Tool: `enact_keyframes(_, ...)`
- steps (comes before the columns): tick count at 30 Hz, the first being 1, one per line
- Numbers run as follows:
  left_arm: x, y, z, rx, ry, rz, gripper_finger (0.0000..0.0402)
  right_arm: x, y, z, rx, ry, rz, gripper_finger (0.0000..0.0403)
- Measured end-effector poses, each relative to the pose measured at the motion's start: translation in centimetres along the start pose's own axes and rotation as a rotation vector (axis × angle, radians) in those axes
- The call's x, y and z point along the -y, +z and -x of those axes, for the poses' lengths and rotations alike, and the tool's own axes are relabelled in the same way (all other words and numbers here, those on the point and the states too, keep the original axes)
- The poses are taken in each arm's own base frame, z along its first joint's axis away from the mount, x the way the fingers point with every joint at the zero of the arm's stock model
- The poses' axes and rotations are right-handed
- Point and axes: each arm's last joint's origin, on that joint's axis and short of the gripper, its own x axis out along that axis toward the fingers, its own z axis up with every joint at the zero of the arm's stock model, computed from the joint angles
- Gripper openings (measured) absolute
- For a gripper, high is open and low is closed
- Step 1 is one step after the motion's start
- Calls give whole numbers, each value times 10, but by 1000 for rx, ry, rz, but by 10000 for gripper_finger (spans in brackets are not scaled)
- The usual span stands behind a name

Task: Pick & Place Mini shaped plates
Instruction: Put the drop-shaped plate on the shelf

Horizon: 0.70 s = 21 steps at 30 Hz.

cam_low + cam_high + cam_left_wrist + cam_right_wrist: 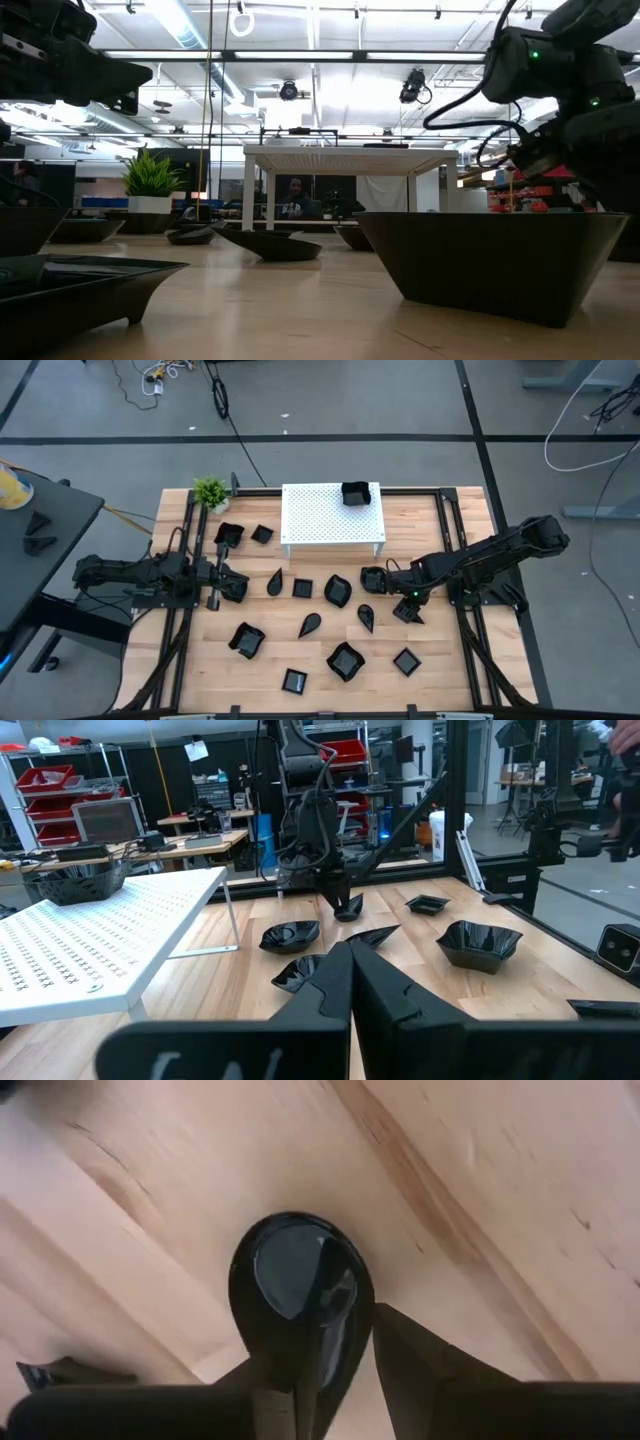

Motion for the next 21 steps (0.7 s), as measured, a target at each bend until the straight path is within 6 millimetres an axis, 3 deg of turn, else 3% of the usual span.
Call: enact_keyframes(21,0,0,0,0,0,0,3,6,-4,-6,-34,2,-10,96)
